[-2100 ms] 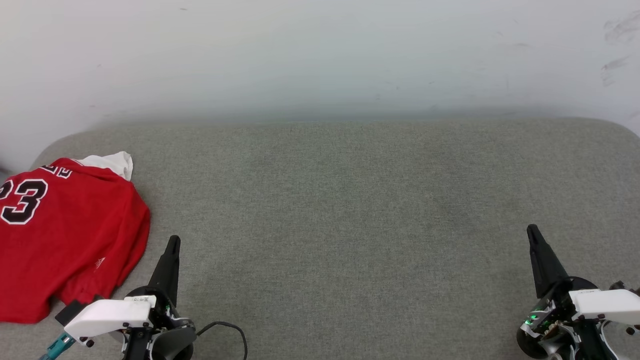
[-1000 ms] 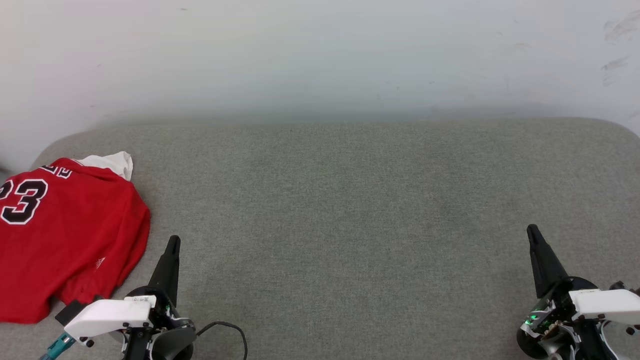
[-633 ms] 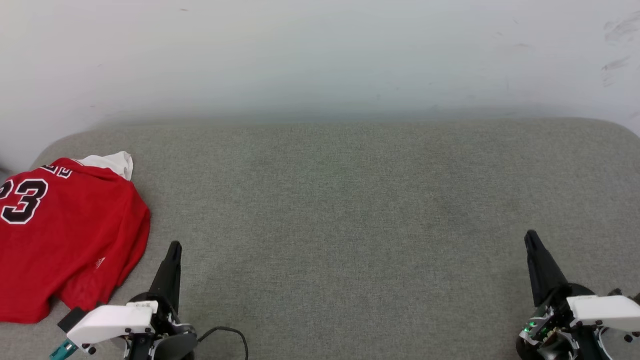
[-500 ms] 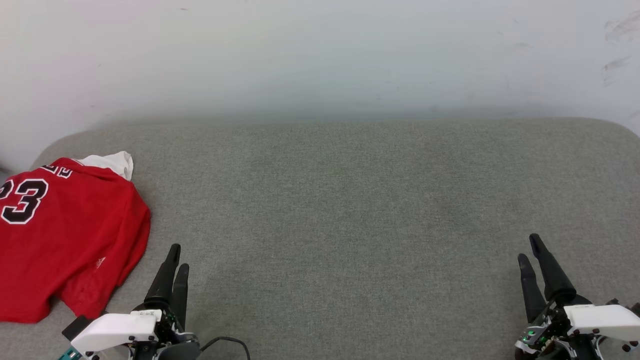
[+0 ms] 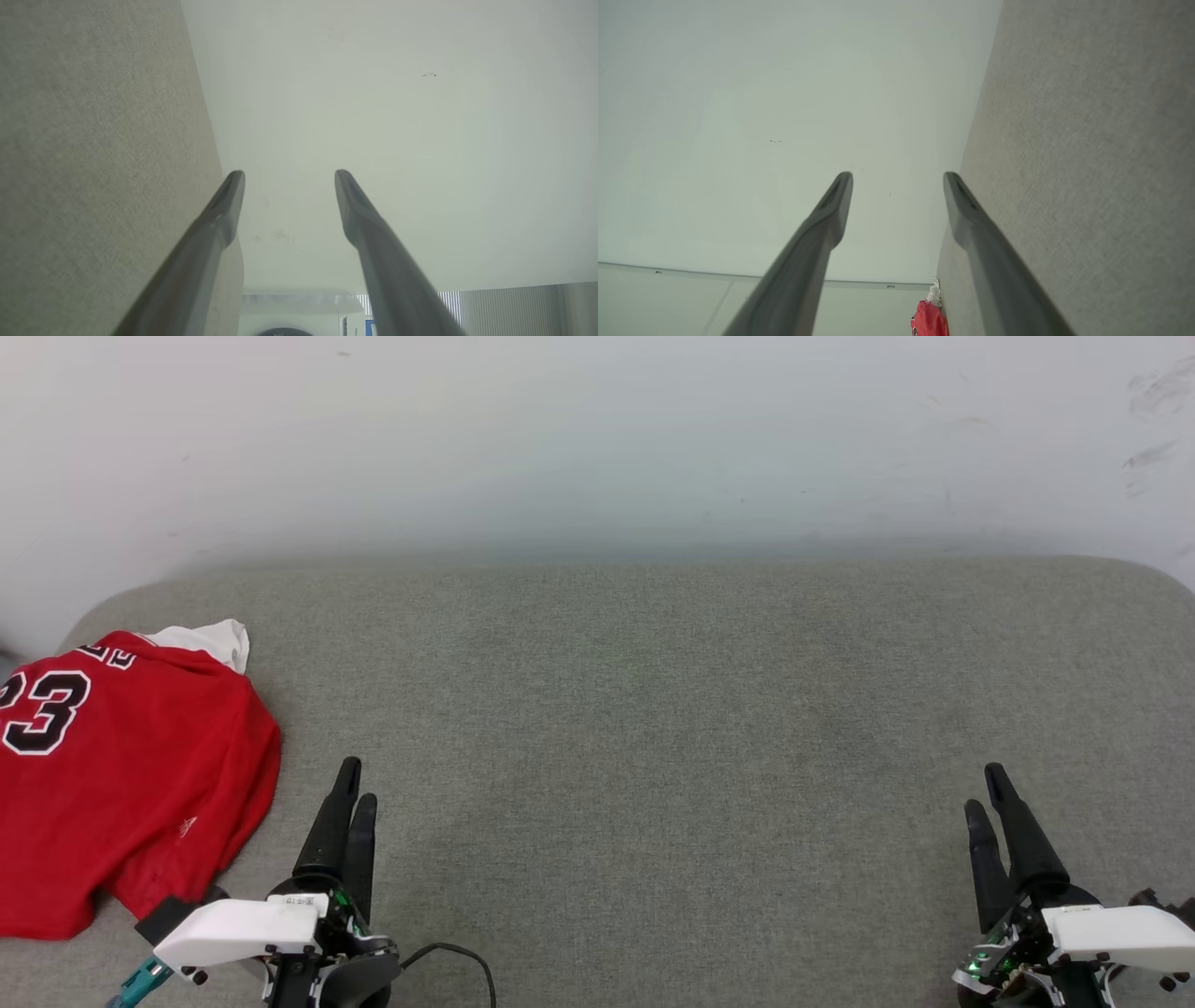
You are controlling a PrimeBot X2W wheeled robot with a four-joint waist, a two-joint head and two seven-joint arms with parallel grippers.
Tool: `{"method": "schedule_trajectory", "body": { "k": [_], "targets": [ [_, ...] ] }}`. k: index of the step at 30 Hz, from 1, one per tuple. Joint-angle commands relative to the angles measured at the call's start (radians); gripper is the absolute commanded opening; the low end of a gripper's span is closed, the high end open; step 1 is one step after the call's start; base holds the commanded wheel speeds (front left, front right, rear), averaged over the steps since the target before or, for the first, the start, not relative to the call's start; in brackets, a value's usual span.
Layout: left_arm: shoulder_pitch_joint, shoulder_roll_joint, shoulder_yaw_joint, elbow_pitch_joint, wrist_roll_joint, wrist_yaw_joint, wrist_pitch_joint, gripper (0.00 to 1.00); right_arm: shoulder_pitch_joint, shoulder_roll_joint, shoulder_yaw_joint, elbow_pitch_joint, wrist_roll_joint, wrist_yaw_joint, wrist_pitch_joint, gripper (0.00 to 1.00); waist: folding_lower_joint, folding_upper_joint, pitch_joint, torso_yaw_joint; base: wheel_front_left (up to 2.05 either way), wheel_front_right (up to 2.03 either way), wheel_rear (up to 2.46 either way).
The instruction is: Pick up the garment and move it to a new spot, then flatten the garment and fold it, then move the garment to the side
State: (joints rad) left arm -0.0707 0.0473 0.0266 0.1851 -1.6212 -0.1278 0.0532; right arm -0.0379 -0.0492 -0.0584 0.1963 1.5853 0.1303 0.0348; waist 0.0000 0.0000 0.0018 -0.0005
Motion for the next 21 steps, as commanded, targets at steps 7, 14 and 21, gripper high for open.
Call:
{"method": "schedule_trajectory", "body": {
  "k": [7,14,21],
  "targets": [
    [-0.016,0.017,-0.052,-0.069,0.069,-0.002,-0.046,1.0,-0.002,-0.016,0.001,-0.051,-0.103,0.0,-0.033,1.0,0.0,0.0,-0.002,0.0,0.0,0.0,0.0],
    [-0.016,0.021,-0.076,-0.098,0.23,-0.002,-0.081,1.0,0.007,-0.012,-0.014,-0.086,-0.31,0.0,-0.061,1.0,0.0,0.0,-0.005,0.0,0.0,0.0,0.0],
    [-0.005,0.01,-0.081,-0.116,0.386,-0.002,-0.106,1.0,0.014,-0.008,-0.004,-0.109,-0.517,0.0,-0.087,1.0,0.0,0.0,-0.007,0.001,0.0,0.0,0.0]
  ]
}}
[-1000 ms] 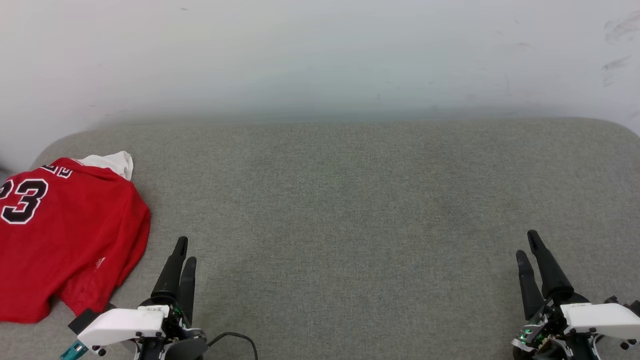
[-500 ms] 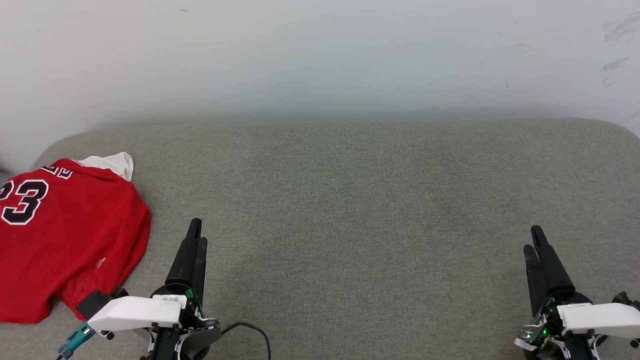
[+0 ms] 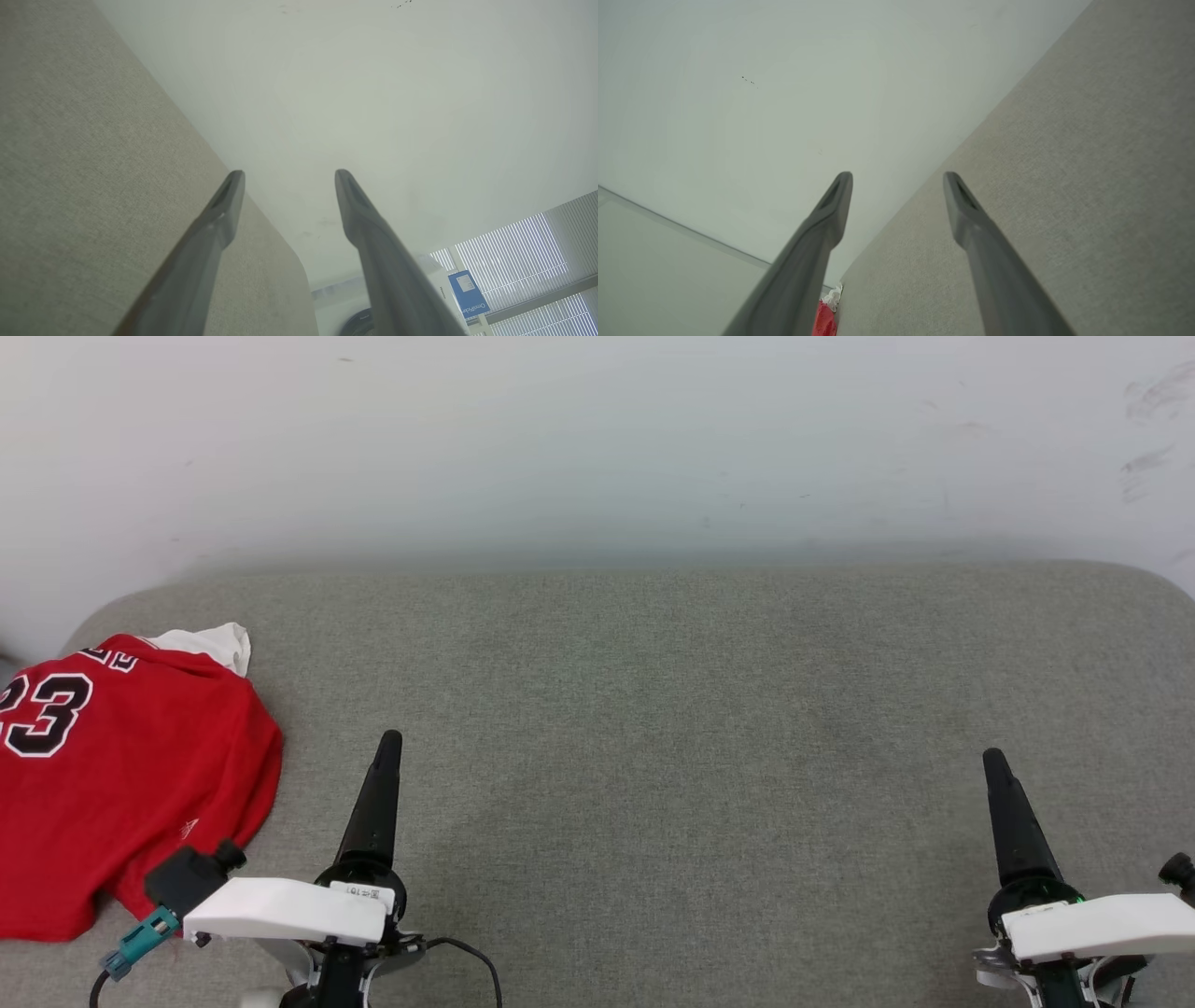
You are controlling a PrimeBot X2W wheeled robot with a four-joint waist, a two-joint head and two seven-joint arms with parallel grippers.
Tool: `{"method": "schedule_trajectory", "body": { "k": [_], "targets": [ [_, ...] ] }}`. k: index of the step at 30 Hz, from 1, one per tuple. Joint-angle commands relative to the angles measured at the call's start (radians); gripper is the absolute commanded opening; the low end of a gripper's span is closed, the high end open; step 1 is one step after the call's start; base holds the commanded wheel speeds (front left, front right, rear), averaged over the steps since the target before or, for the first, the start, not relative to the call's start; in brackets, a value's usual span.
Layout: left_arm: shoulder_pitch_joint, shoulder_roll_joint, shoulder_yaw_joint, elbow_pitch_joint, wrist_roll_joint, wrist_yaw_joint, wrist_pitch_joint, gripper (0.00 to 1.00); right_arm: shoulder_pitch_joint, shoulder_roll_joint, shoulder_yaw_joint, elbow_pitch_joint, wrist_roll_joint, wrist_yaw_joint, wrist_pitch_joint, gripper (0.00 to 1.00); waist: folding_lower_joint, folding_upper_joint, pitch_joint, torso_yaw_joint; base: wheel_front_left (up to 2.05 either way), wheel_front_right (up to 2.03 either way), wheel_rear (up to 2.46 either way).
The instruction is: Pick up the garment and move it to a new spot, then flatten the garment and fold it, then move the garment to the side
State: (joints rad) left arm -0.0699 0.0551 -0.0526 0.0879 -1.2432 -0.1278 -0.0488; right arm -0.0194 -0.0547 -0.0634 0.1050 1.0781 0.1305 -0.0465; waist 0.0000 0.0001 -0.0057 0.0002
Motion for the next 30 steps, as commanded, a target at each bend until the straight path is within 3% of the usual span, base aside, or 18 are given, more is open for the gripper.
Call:
{"method": "schedule_trajectory", "body": {
  "k": [1,14,30],
  "targets": [
    [-0.005,0.001,0.002,-0.019,0.034,-0.002,-0.008,1.0,-0.004,-0.005,0.005,-0.02,-0.042,0.0,-0.009,1.0,0.0,-0.0001,0.0,0.0,0.0,0.0,0.0],
    [0.009,-0.004,0.025,0.009,0.376,-0.003,-0.051,1.0,0.013,-0.004,0.005,-0.044,-0.391,0.0,-0.002,1.0,0.0,-0.0001,-0.004,0.001,0.0,0.0,0.0],
    [0.007,0.008,0.045,0.038,0.69,-0.003,-0.097,1.0,0.023,0.004,-0.001,-0.084,-0.666,0.0,0.003,1.0,0.0,-0.0001,-0.007,0.003,0.0,0.0,0.0]
  ]
}}
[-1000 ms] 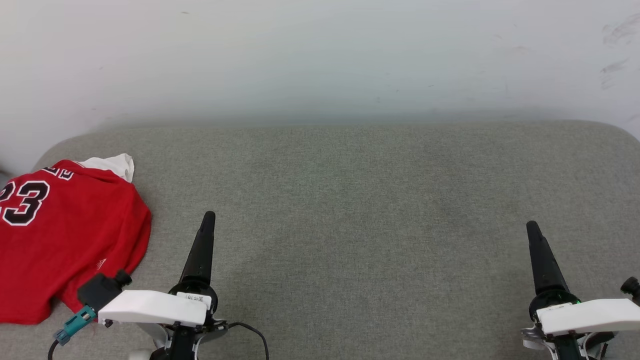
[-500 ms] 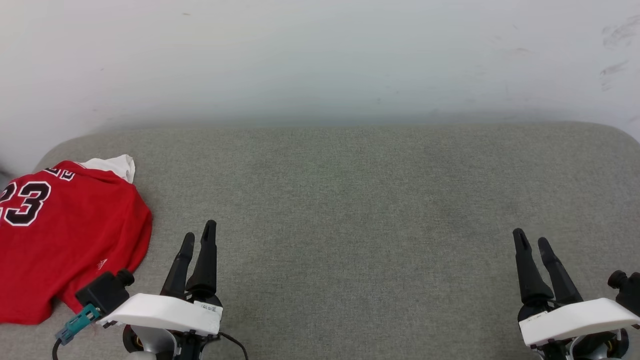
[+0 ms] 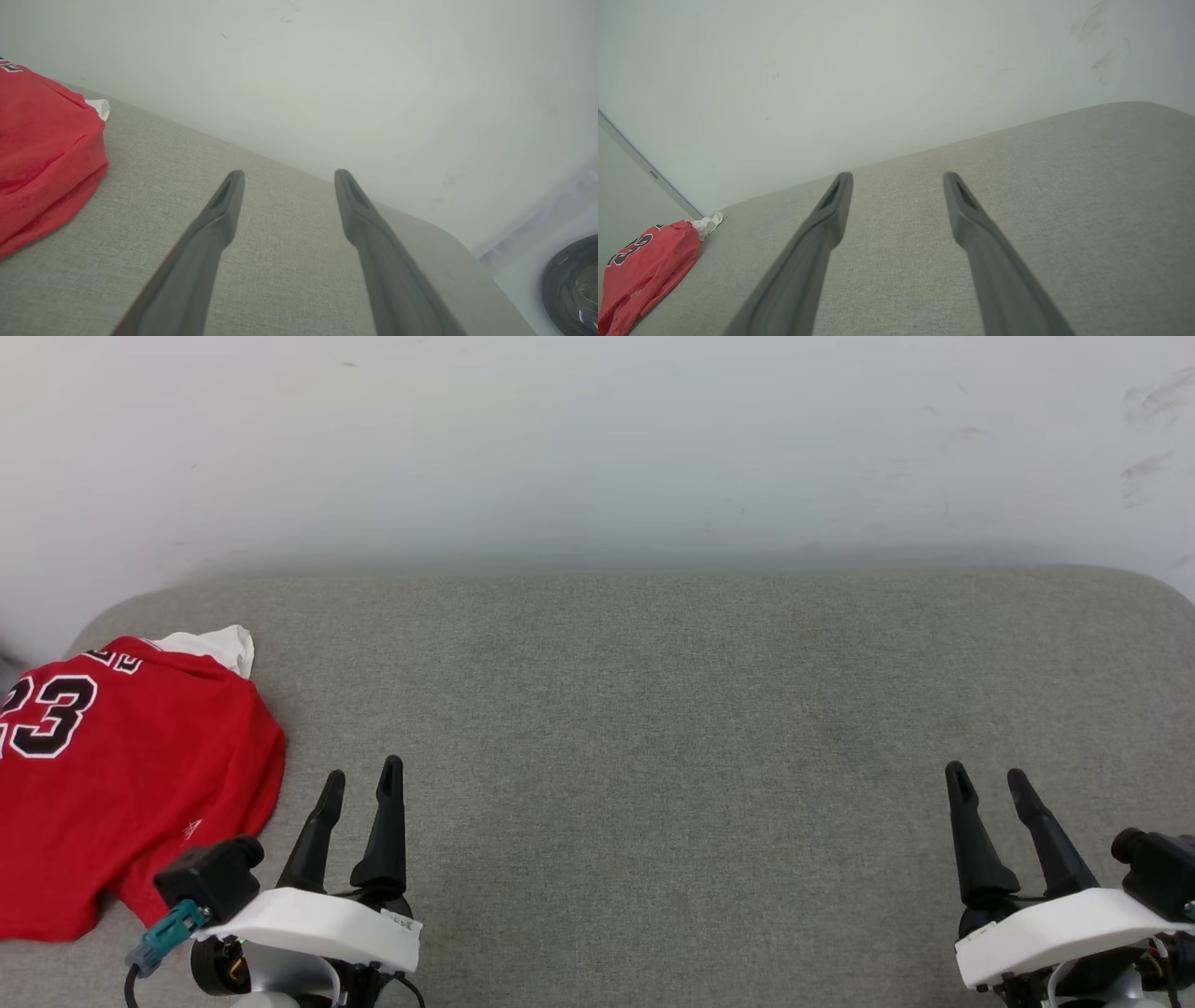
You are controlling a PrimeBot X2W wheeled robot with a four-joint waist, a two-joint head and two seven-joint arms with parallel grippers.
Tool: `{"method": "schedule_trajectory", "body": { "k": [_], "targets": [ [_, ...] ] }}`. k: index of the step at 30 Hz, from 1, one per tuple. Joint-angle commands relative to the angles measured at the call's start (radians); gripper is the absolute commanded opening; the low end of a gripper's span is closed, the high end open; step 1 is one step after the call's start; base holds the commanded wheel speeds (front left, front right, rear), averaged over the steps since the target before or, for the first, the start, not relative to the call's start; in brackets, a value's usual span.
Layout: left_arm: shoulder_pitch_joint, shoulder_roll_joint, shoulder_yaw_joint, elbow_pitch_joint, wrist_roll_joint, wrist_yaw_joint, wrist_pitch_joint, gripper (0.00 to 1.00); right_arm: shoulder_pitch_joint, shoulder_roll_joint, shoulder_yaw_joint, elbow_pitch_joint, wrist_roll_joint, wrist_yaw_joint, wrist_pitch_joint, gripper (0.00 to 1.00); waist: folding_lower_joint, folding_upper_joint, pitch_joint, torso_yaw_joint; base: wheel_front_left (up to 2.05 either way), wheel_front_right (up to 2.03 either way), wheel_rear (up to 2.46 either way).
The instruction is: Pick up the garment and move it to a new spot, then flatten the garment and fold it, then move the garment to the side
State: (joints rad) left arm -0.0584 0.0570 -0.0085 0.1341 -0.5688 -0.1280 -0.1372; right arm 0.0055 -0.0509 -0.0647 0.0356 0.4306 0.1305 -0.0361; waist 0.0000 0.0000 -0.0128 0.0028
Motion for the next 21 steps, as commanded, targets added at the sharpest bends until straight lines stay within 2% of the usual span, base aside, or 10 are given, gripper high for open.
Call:
{"method": "schedule_trajectory", "body": {
  "k": [1,21],
  "targets": [
    [-0.004,0.006,0.001,-0.008,0.031,-0.003,-0.011,1.0,-0.001,0.0,0.001,-0.016,-0.034,0.0,-0.008,1.0,0.0,0.0,0.0,0.001,0.0,0.0,0.0],
    [-0.004,0.002,-0.008,0.019,0.248,-0.003,-0.06,1.0,0.019,0.001,-0.009,-0.05,-0.248,0.0,-0.003,1.0,0.0,0.0,-0.006,0.004,0.0,0.0,0.0]
  ]
}}
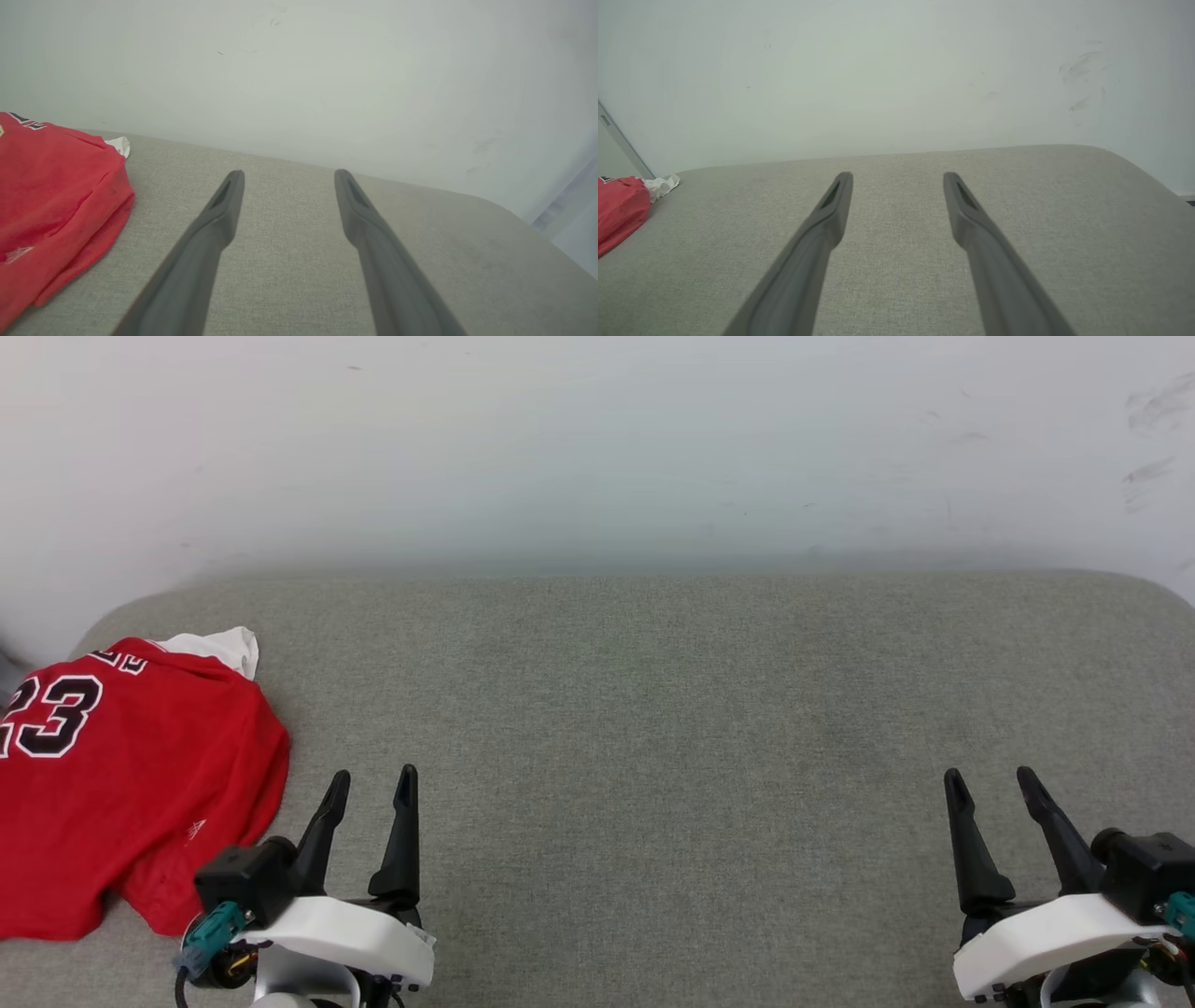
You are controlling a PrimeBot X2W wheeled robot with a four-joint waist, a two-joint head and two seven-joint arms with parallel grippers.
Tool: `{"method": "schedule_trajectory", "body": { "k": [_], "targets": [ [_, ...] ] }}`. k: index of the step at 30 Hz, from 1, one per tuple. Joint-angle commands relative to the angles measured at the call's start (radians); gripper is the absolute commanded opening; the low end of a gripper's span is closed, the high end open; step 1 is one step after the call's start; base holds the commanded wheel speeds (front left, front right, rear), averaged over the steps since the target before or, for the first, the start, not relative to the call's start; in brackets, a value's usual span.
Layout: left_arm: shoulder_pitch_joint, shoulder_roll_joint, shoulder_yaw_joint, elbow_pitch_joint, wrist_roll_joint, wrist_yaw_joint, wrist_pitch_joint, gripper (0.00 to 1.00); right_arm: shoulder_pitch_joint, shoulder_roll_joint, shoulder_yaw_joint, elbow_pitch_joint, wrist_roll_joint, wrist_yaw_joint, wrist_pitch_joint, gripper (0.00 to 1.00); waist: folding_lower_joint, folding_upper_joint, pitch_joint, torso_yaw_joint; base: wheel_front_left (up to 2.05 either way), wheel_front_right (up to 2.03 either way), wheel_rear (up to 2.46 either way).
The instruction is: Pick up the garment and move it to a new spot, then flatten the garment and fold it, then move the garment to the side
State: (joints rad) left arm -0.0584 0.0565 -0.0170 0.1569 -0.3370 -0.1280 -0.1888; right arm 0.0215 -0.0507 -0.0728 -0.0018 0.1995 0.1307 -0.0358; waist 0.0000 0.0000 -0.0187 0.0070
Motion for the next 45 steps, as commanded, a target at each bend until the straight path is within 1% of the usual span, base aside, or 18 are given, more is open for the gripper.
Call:
{"method": "schedule_trajectory", "body": {
  "k": [1,11,18,28,36,45],
  "targets": [
    [-0.004,0.003,0.0,-0.002,0.026,-0.003,-0.011,1.0,0.004,0.0,-0.001,-0.014,-0.025,0.0,-0.003,1.0,0.0,0.0,-0.001,0.0,0.0,0.0,0.0],
    [-0.001,-0.001,0.001,0.011,0.101,-0.002,-0.03,1.0,0.015,0.001,-0.006,-0.028,-0.106,0.0,-0.003,1.0,0.0,0.0,-0.005,0.003,0.0,0.0,0.0],
    [-0.004,-0.003,0.002,0.02,0.143,-0.002,-0.046,1.0,0.018,0.001,-0.012,-0.036,-0.144,0.0,-0.012,1.0,0.0,0.0,-0.008,0.003,0.0,0.0,0.0],
    [-0.008,-0.005,0.008,0.041,0.175,-0.003,-0.062,1.0,0.031,0.001,-0.022,-0.039,-0.174,0.0,-0.028,1.0,0.0,0.0,-0.012,0.018,0.0,0.0,0.0],
    [-0.022,-0.005,0.007,0.057,0.2,-0.003,-0.075,1.0,0.032,0.001,-0.021,-0.038,-0.199,0.0,-0.044,1.0,0.0,0.0,-0.009,0.076,0.0,0.0,0.0],
    [-0.024,-0.006,0.041,0.059,0.19,-0.002,-0.076,1.0,0.013,0.001,-0.005,-0.015,-0.169,0.0,-0.064,1.0,0.0,0.0,-0.003,0.189,0.0,0.0,0.0]
  ]
}}
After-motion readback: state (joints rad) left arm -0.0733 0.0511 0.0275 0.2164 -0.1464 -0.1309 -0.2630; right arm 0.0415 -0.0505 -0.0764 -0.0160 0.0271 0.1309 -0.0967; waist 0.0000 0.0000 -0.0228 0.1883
